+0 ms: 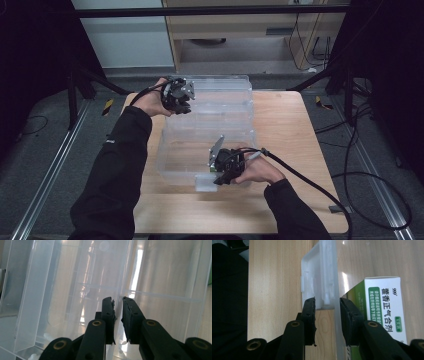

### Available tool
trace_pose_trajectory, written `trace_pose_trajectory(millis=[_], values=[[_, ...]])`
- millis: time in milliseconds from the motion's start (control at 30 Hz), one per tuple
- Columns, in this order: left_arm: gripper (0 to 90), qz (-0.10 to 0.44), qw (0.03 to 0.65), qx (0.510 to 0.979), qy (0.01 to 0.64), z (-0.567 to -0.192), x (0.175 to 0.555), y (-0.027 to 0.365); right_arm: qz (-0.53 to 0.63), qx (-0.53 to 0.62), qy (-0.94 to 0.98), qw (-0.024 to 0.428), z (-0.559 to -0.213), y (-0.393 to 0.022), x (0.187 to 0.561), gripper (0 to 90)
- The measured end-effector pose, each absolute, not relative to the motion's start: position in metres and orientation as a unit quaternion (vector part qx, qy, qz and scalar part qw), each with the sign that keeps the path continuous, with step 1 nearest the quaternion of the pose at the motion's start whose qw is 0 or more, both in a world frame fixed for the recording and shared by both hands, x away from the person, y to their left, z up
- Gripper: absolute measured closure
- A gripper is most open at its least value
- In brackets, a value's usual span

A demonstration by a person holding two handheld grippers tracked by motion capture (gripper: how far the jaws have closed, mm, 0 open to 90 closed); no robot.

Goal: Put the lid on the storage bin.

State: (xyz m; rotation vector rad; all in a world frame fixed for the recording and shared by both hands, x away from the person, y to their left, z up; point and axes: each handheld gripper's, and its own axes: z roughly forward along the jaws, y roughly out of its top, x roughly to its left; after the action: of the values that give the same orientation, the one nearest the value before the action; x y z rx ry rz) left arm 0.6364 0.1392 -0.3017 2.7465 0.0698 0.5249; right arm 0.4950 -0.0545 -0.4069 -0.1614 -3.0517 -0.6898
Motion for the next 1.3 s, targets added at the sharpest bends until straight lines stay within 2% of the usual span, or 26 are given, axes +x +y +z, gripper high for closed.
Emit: trace_pose_trajectory(millis=[633, 1300], values=[[86.2, 0.174, 0.137, 0.975, 0.004, -0.296, 0.633, 0.134, -0.218, -0.055, -0.974, 0.001, -0.407, -0.054, 0.494, 67.4], [88.4, 0.17, 0.125, 0.977, 0.002, -0.291, 0.622, 0.129, -0.216, -0.049, -0.975, -0.001, -0.407, -0.054, 0.493, 68.1]])
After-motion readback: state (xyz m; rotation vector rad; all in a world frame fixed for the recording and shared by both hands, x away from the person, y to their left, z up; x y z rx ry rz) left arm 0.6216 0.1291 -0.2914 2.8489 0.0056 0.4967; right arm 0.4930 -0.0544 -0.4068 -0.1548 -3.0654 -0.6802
